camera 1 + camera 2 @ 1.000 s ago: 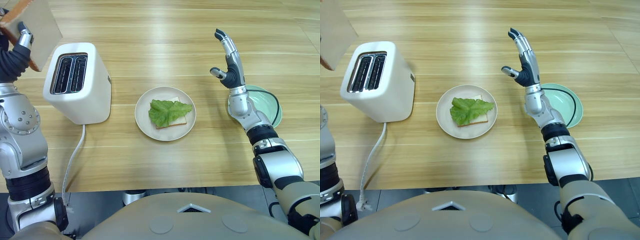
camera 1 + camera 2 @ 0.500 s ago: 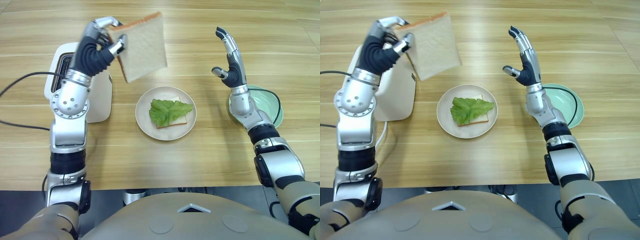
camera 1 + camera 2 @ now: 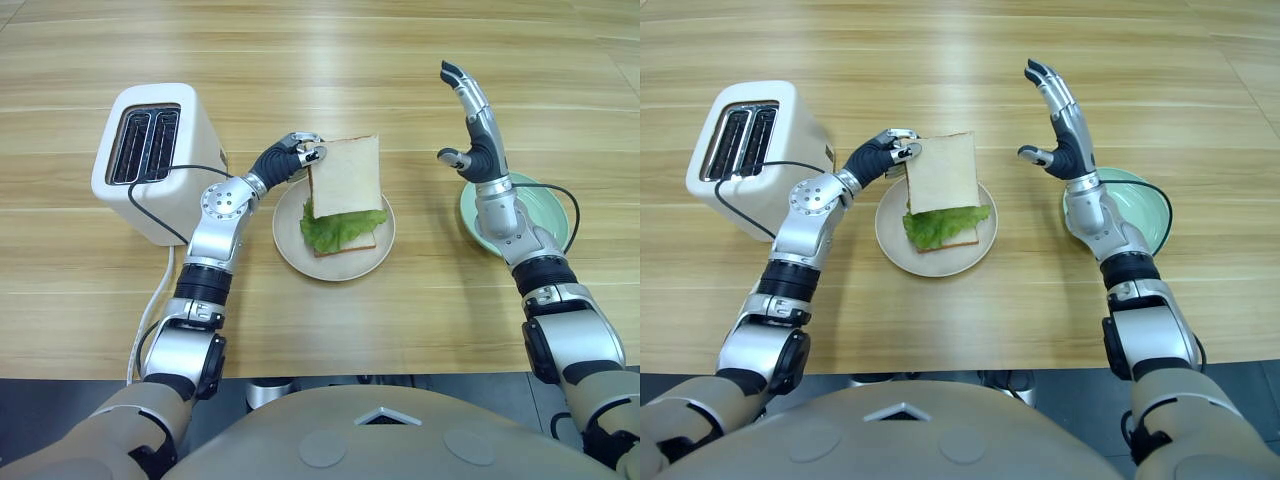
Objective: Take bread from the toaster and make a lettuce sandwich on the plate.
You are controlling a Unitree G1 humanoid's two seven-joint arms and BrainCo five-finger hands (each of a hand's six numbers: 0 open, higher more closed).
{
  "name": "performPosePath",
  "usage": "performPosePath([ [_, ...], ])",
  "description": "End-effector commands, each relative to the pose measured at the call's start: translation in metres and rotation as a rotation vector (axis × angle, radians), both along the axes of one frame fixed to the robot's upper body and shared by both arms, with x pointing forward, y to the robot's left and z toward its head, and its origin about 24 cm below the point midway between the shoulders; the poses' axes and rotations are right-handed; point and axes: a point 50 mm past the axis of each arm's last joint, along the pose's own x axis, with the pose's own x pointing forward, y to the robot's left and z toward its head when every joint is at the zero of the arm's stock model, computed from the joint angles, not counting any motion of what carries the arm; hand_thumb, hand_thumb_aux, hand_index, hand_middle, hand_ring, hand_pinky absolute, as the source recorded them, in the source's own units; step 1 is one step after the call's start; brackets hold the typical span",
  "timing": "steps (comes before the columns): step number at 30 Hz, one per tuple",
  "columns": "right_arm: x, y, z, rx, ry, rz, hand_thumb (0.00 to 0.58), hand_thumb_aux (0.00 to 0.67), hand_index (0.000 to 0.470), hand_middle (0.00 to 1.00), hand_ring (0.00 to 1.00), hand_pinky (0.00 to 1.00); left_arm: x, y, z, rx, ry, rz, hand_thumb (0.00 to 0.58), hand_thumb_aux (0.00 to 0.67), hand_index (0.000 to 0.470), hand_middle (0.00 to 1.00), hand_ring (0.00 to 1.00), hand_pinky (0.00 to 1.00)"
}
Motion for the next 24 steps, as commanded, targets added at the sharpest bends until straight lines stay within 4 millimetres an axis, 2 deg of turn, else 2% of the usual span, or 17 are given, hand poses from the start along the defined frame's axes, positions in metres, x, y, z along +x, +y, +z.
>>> performPosePath([
  [1,-0.005,0.010,-0.008,-0.062,0.022,0.053,0.000,0.000,0.000,0.00,0.00,0.00,0.002,-0.004,-0.015,-0.019,0.076,-0.011,0.580,0.670,0.460,1.00,1.00,1.00],
  [7,-0.007,0.018,-0.016,-0.108,0.048,0.073,0.000,0.000,0.000,0.00,0.00,0.00,-0.004,-0.006,-0.022,-0.080,0.152,-0.026,0.580,0.670,0.460,1.00,1.00,1.00],
  [15,-0.009,0.021,-0.023,-0.147,0.071,0.078,0.000,0.000,0.000,0.00,0.00,0.00,-0.011,-0.001,-0.023,-0.118,0.211,-0.050,0.580,0.670,0.460,1.00,1.00,1.00],
  [24,-0.013,0.024,-0.028,-0.193,0.078,0.103,0.000,0.000,0.000,0.00,0.00,0.00,-0.016,0.008,-0.035,0.037,0.197,-0.037,0.580,0.670,0.460,1.00,1.00,1.00],
])
